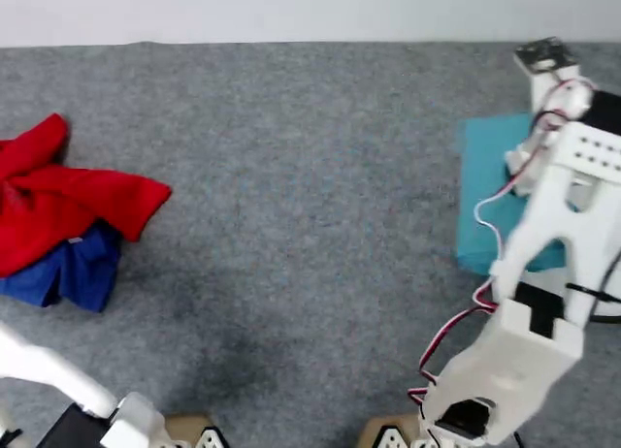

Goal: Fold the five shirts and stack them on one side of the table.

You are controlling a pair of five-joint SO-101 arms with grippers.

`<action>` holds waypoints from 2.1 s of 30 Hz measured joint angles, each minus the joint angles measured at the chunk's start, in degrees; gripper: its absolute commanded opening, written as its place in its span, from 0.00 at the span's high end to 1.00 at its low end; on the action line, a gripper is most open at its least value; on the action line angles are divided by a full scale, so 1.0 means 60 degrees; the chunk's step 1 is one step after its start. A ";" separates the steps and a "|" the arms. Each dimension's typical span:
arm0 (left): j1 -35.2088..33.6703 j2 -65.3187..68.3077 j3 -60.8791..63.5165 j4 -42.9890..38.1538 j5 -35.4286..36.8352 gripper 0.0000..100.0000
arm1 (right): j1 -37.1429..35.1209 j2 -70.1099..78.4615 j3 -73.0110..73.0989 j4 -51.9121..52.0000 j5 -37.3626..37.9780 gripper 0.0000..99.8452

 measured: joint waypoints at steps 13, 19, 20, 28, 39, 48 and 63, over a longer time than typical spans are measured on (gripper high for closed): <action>0.0000 0.0000 0.0000 0.0000 0.0000 0.96 | 0.1597 0.0088 0.0000 -0.0278 0.0908 0.99; 0.0000 0.0000 0.0000 0.0000 0.0000 0.96 | 0.2110 0.0747 0.0000 -0.0864 0.1788 0.87; 0.0000 0.0000 0.0000 0.0000 0.0000 0.96 | 0.2154 0.0806 0.0000 -0.0923 0.1875 0.83; 0.0000 0.0000 0.0000 0.0000 0.0000 0.96 | 0.2403 0.0821 -0.0996 -0.1055 0.0835 0.74; 0.0000 0.0000 0.0000 0.0000 0.0000 0.96 | 0.2051 0.0879 -0.2535 0.0029 0.0396 0.96; 0.0000 -0.0249 0.0000 0.0000 0.0000 0.98 | 0.1802 0.0879 -0.0454 0.0029 -0.0029 0.99; 0.2432 -0.1758 0.0176 0.0044 0.0000 0.79 | 0.0601 -0.4498 0.5407 0.0029 -0.0484 0.99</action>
